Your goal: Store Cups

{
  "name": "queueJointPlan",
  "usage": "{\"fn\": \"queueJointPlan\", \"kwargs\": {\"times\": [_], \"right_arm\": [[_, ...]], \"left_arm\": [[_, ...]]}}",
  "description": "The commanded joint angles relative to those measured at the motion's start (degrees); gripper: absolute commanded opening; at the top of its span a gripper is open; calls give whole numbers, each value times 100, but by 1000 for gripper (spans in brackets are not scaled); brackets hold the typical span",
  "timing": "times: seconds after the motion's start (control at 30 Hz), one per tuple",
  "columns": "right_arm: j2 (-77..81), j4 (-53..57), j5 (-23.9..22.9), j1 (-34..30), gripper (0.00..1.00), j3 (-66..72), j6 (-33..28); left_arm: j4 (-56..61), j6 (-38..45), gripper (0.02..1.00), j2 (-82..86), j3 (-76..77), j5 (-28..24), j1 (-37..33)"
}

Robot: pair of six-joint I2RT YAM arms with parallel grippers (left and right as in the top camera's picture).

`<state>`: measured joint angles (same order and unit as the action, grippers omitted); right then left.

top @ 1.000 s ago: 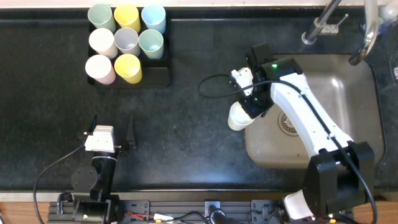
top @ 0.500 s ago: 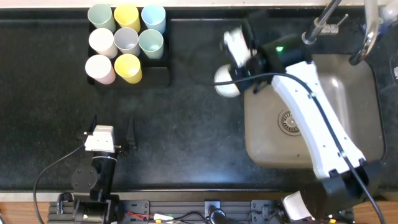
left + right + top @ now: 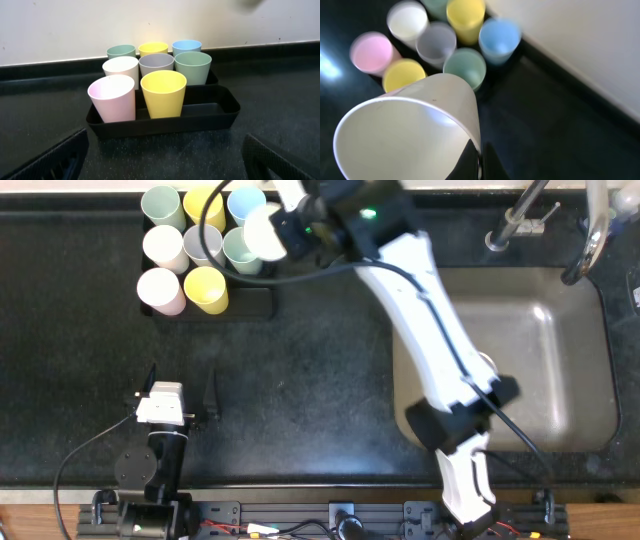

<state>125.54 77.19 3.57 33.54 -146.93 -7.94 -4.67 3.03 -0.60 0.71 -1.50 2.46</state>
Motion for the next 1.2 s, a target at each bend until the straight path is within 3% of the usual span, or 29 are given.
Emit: {"fn": "queueJointPlan", "kwargs": {"times": [0.03,0.27,0.43,1.2], "right_arm": [[365,-72,22,317,42,-125,2],[887,-46,-81,621,42,-118,0],[1134,-74,-487,669,42,-114,-151],[1661,-289,-675,743,42,-33,-153]], "left_arm": [[9,61,998,44,-26,7,-26],[9,61,998,44,-26,7,-26],[7,61,998,44,-26,7,-26],[9,61,998,44,-26,7,-26]]}}
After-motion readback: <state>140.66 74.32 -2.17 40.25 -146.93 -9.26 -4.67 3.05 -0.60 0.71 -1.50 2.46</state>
